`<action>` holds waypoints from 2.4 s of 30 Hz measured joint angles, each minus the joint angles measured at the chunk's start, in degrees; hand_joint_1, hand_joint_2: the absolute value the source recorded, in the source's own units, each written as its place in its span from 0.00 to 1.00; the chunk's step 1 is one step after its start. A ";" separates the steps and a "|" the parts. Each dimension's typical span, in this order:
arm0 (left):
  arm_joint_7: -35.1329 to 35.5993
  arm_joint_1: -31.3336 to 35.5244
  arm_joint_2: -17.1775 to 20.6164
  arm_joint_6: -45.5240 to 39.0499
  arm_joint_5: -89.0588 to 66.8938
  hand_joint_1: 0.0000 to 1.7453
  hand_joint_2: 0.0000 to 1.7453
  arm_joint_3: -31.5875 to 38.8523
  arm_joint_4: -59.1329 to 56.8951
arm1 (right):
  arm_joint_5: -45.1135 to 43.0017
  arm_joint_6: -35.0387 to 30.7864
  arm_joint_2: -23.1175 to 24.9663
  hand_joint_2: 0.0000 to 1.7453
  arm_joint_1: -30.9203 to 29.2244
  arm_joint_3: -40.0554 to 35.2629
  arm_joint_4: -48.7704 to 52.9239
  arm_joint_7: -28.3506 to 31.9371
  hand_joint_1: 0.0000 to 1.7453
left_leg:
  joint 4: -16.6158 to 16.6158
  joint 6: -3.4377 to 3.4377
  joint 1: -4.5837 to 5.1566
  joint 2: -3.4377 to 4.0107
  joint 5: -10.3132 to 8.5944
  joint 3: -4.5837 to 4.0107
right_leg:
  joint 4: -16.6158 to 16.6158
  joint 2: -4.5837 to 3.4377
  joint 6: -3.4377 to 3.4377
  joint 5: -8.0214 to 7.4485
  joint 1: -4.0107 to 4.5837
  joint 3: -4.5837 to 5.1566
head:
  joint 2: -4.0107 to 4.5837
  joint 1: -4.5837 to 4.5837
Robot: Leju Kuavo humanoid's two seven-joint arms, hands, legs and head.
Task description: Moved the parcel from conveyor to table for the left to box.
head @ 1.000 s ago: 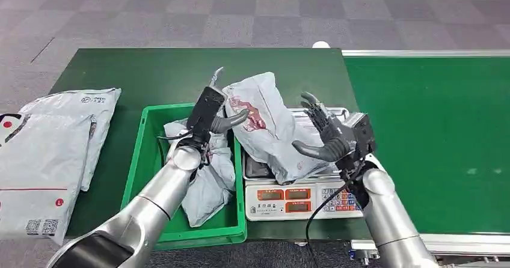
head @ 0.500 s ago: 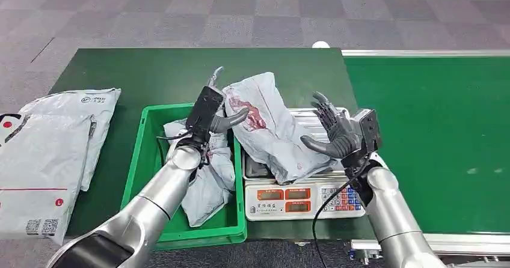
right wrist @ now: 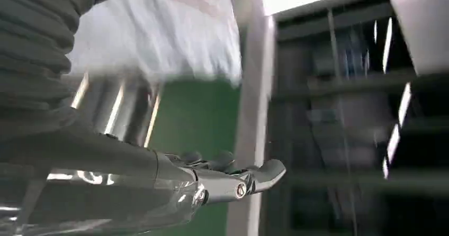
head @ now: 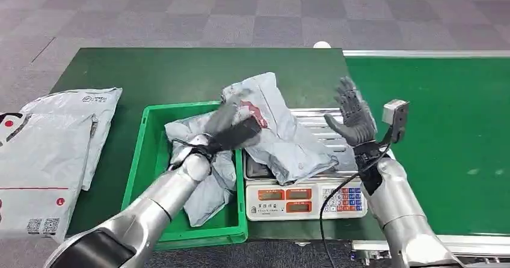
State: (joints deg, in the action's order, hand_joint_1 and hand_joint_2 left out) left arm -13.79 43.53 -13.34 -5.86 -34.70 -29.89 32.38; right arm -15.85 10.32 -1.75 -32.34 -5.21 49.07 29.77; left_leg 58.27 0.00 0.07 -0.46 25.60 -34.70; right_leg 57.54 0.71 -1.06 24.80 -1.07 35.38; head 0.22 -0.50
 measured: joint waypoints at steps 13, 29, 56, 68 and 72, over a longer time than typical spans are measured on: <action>0.15 8.77 -5.44 23.06 -11.57 0.00 1.00 -16.92 -9.62 | -0.13 -3.20 -0.87 1.00 8.92 8.99 11.17 -2.52 0.00 | -0.01 0.11 0.04 0.03 0.08 0.07 | -0.02 -0.03 -0.08 0.02 -0.05 -0.10 | 0.00 0.00; -0.41 10.61 -6.23 20.31 -12.40 1.00 1.00 -24.14 -10.87 | 1.29 -3.99 1.22 1.00 10.30 9.34 17.27 -4.83 0.00 | -0.03 0.17 0.06 0.05 0.09 0.34 | -0.02 -0.01 -0.15 0.04 -0.08 -0.43 | 0.00 0.00; 5.55 11.09 -1.63 -5.57 -11.68 1.00 1.00 -13.78 2.56 | -0.09 -4.75 0.74 1.00 6.98 9.34 15.58 -4.26 0.00 | -0.04 0.12 0.05 0.08 0.05 0.29 | 0.00 -0.09 -0.13 0.02 -0.07 -0.35 | 0.00 0.00; 8.24 -2.89 11.13 -7.30 -18.16 1.00 1.00 -5.52 24.57 | 0.61 -5.56 -1.20 1.00 7.66 9.53 15.72 -5.88 0.00 | -0.09 0.10 0.04 0.19 0.08 0.30 | 0.00 -0.22 -0.12 0.06 -0.07 -0.27 | 0.00 0.00; 8.24 -7.93 13.81 -7.60 -20.16 1.00 1.00 -3.42 29.21 | 0.98 -5.43 -1.62 1.00 8.48 9.95 15.89 -5.68 0.00 | -0.08 0.11 0.04 0.13 0.08 0.21 | -0.01 -0.14 -0.12 0.06 -0.06 -0.19 | 0.00 0.00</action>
State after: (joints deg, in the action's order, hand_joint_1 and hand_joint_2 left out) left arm -5.55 35.60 0.48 -13.46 -54.86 -33.31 61.59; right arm -14.86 4.90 -3.37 -23.86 4.74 64.96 24.09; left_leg 58.18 0.11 0.11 -0.33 25.68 -34.49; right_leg 57.53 0.57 -1.18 24.86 -1.14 35.19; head 0.22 -0.50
